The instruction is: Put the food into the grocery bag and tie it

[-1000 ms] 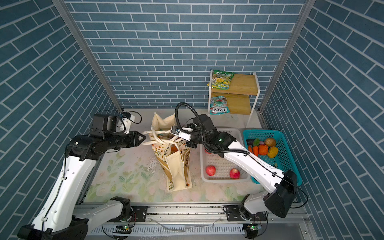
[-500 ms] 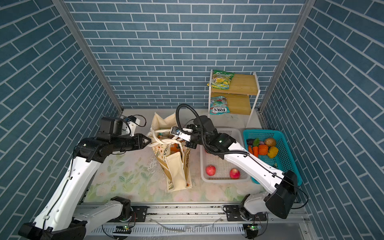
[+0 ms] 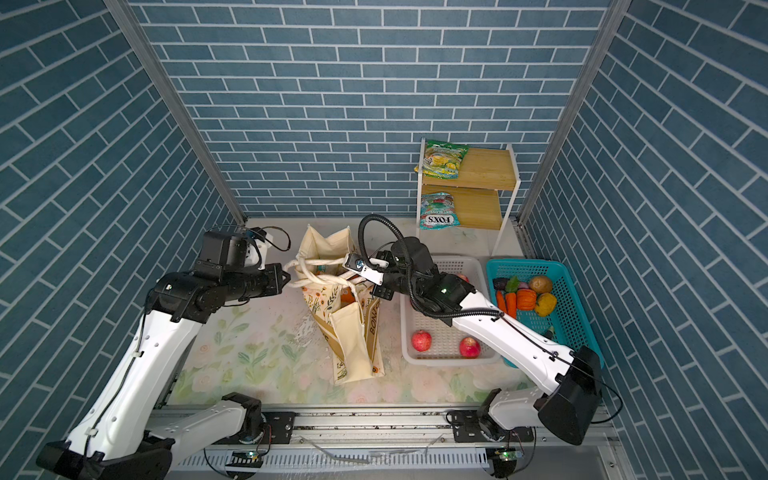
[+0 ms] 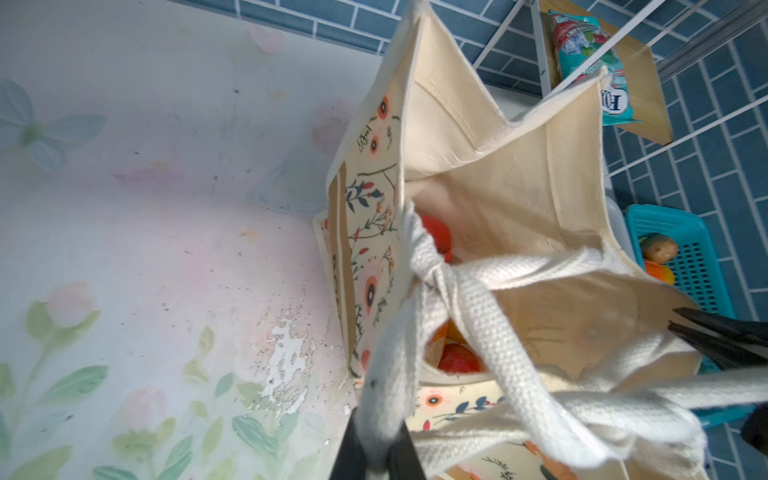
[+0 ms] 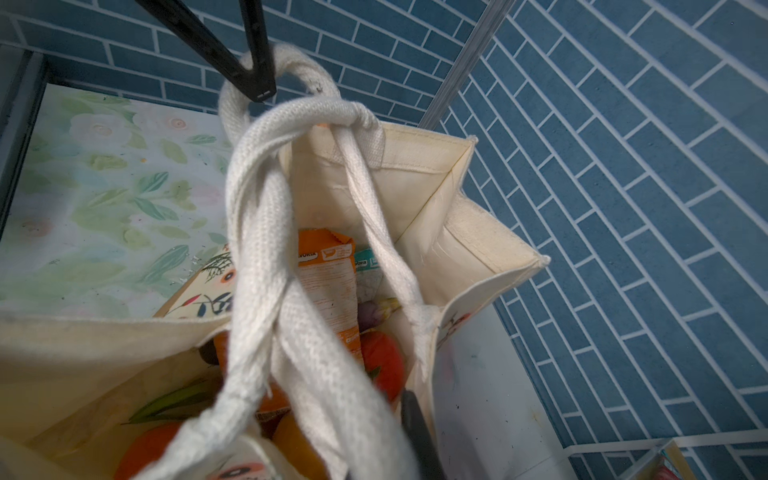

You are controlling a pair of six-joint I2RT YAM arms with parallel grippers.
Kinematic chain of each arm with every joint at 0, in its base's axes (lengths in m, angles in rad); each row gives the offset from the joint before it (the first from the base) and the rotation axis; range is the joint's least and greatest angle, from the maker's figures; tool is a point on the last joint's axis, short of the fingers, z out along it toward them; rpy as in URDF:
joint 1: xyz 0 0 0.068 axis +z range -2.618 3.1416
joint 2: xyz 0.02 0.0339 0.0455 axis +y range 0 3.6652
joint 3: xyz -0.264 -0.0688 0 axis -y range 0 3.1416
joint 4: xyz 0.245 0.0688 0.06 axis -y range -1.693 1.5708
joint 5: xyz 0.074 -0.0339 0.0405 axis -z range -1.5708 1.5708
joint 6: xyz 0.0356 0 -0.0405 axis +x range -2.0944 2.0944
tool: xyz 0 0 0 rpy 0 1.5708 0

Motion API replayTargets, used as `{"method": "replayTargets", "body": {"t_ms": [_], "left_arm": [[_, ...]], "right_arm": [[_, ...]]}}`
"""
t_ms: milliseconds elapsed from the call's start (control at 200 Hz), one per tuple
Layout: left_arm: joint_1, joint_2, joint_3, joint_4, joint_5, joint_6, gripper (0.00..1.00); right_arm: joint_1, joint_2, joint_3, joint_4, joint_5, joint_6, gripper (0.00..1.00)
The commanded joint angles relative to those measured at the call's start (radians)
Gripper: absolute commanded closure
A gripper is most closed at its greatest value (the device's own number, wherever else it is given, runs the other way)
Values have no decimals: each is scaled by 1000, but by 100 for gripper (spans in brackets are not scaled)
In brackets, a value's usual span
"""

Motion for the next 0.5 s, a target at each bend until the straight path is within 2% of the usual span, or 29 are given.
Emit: {"method": "replayTargets", "body": {"t_ms": [0, 275, 495], "left_arm": [[7, 18, 73, -95, -235, 68, 100], [8, 54, 109, -137, -475, 160, 100], [9, 70, 96, -126, -653, 194, 100]], "right_arm": [[-36, -56, -21, 92, 109, 84, 100], [-124, -120, -150, 300, 299, 258, 100], [-218, -153, -178, 287, 488, 455, 100]]}}
